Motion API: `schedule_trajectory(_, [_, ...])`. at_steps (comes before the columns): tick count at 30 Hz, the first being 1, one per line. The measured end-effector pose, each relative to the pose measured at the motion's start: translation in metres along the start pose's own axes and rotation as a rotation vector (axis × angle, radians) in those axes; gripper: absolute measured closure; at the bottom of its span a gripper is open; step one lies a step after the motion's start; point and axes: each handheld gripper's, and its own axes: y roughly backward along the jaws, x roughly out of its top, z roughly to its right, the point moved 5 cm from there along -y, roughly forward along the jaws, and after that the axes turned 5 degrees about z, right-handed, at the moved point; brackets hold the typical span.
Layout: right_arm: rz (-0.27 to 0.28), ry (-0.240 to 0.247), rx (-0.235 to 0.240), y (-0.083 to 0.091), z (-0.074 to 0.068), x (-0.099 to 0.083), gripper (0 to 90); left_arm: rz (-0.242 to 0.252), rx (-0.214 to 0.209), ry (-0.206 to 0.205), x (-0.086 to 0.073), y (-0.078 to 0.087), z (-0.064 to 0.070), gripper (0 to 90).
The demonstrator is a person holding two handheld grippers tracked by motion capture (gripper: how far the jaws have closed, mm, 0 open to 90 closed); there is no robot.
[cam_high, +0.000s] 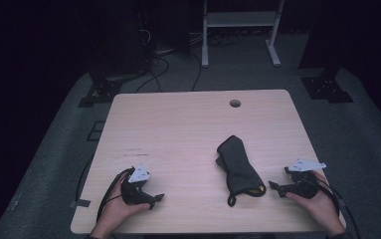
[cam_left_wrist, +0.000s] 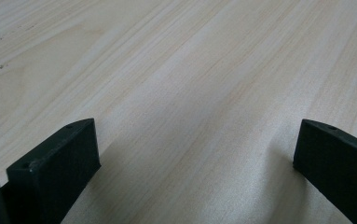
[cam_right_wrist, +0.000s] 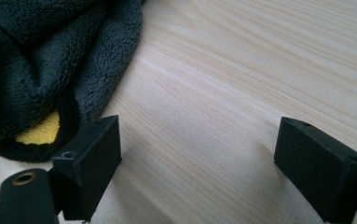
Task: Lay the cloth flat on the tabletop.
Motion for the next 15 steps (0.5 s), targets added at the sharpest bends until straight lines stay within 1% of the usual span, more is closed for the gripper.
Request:
schedule_trajectory(1, [0.0,-0.004,-0.001,0.001,0.0,0.0,16.7,0.0,0.0,0.0,0.0,0.0,0.0,0.0])
schedule_trajectory(2, [-0.002,-0.003,-0.001,0.002,0.0,0.0,21.4,0.0,0.0,0.0,0.0,0.0,0.0,0.0])
schedule_trajectory(3, [-0.004,-0.002,0.001,0.003,0.001,0.001,23.8,0.0,0.0,0.0,0.0,0.0,0.0,0.0])
schedule_trajectory(4, [-0.017,-0.003,0.001,0.004,0.002,0.001,24.8,0.0,0.0,0.0,0.0,0.0,0.0,0.0])
schedule_trajectory(5, [-0.017,-0.003,0.001,0.004,0.002,0.001,24.8,0.0,0.0,0.0,0.0,0.0,0.0,0.0])
schedule_trajectory(6, [-0.029,-0.012,0.009,0.006,0.002,0.002,29.0,0.0,0.0,0.001,0.0,0.0,0.0,0.0])
schedule_trajectory(8, [-0.023,-0.016,0.018,0.008,0.0,0.004,29.6,0.0,0.0,0.001,0.0,0.0,0.0,0.0])
schedule_trajectory(10, [-0.01,-0.013,0.024,0.01,-0.002,0.006,30.3,0.0,0.0,0.0,0.0,0.0,0.0,0.0])
schedule_trajectory(11, [0.002,-0.019,0.035,0.011,-0.004,0.009,30.3,0.0,0.0,0.0,0.0,0.0,0.0,0.0])
schedule_trajectory(15, [0.033,-0.008,0.061,0.014,-0.011,0.015,30.5,0.0,0.0,0.001,0.0,0.0,0.0,0.0])
